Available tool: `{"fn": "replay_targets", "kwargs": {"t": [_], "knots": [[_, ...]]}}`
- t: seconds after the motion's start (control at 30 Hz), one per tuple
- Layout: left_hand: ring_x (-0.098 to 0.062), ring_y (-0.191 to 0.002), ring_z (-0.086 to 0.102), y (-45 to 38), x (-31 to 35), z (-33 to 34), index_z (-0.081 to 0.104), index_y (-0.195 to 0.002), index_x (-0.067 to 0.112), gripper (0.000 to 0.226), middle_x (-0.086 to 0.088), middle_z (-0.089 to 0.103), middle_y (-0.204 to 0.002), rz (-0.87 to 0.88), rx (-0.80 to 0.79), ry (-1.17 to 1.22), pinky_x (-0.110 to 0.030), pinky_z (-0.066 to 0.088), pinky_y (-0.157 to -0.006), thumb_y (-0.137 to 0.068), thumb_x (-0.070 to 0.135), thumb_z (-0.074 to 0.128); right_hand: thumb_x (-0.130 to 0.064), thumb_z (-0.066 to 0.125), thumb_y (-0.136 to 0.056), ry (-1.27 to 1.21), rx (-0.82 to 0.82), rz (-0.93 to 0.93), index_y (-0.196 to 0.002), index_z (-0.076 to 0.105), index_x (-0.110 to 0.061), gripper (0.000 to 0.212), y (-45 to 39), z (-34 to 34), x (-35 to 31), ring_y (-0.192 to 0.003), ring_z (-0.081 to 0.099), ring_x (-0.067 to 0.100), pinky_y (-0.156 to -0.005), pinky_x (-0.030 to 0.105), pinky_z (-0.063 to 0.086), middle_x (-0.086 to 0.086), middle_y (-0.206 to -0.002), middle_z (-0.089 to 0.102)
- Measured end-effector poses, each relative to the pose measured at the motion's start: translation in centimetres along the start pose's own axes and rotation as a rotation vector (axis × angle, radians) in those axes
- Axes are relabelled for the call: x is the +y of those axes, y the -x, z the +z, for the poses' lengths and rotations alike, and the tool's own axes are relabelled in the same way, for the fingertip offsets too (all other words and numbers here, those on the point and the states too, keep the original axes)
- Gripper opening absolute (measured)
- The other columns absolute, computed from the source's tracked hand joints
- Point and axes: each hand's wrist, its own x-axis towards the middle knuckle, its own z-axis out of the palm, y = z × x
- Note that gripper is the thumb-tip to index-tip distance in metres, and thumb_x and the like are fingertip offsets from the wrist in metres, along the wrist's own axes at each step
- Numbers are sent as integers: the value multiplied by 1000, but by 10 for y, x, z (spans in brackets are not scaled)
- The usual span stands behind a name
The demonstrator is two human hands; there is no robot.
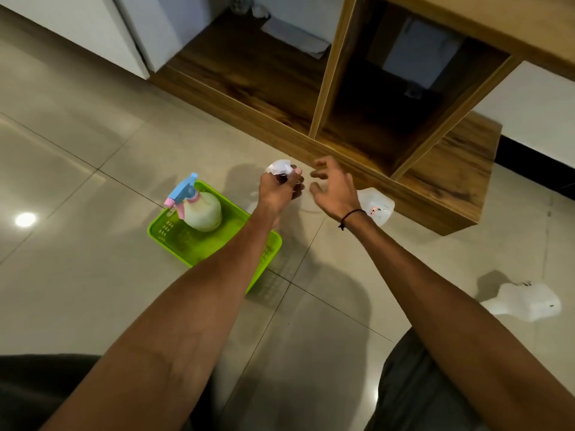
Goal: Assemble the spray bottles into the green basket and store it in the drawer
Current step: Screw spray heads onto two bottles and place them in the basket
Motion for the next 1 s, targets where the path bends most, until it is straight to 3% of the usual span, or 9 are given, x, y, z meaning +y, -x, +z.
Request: {"fn": "replay_targets", "kwargs": {"t": [0.1, 0.27, 0.4, 0.53, 0.63, 0.8, 1.0], "knots": [[-21, -79, 67, -1, 3, -1, 67, -106, 11, 7, -15, 70, -95, 18, 2, 3, -25, 58, -64, -101, 15, 69, -5, 66, -90, 51, 76, 58, -121, 61, -23, 37, -9, -15, 23, -122, 59, 23, -96, 47, 57, -3, -118, 70], [-24, -84, 66, 2, -1, -2, 67, -108, 11, 8, -14, 70, -96, 28, -9, -11, -25, 57, -65, -102, 16, 68, 0, 67, -87, 487, -11, 44, -128, 58, -10, 43, -11, -24, 55, -133, 46, 42, -108, 50, 41, 19, -125, 66], [-22, -82, 65, 6, -1, -5, 67, -107, 10, 6, -14, 68, -94, 47, -9, -7, -25, 58, -66, -103, 15, 67, -2, 67, -83, 785, -112, 25, -134, 53, -6, 52, -8, -17, 67, -131, 48, 40, -108, 48, 37, 18, -131, 64], [-21, -78, 63, 5, 1, -12, 67, -110, 8, 10, -15, 67, -94, 60, 20, -4, -23, 57, -66, -103, 15, 67, -1, 66, -82, 907, -124, 24, -127, 60, -11, 47, -2, -12, 79, -128, 52, 35, -113, 50, 31, 13, -119, 70], [-18, -75, 63, 3, 3, -17, 66, -111, 7, 13, -15, 66, -94, 73, 49, 6, -26, 56, -68, -104, 17, 66, 0, 65, -82, 887, -132, 19, -125, 61, -16, 46, -1, -15, 85, -126, 56, 34, -116, 53, 27, 12, -114, 72], [-15, -73, 65, -4, 9, -25, 68, -110, 8, 14, -13, 68, -93, 109, 104, 23, -26, 58, -68, -105, 20, 64, 0, 67, -88, 646, -157, 16, -125, 63, -24, 44, -9, -27, 84, -121, 58, 36, -112, 61, 24, 11, -114, 70], [-14, -72, 65, -7, 16, -24, 68, -106, 9, 13, -10, 68, -91, 127, 132, 45, -25, 59, -66, -106, 21, 63, -7, 74, -86, 502, -172, -94, -113, 67, -32, 38, -8, -36, 73, -113, 60, 32, -97, 51, 28, 1, -107, 72]]}}
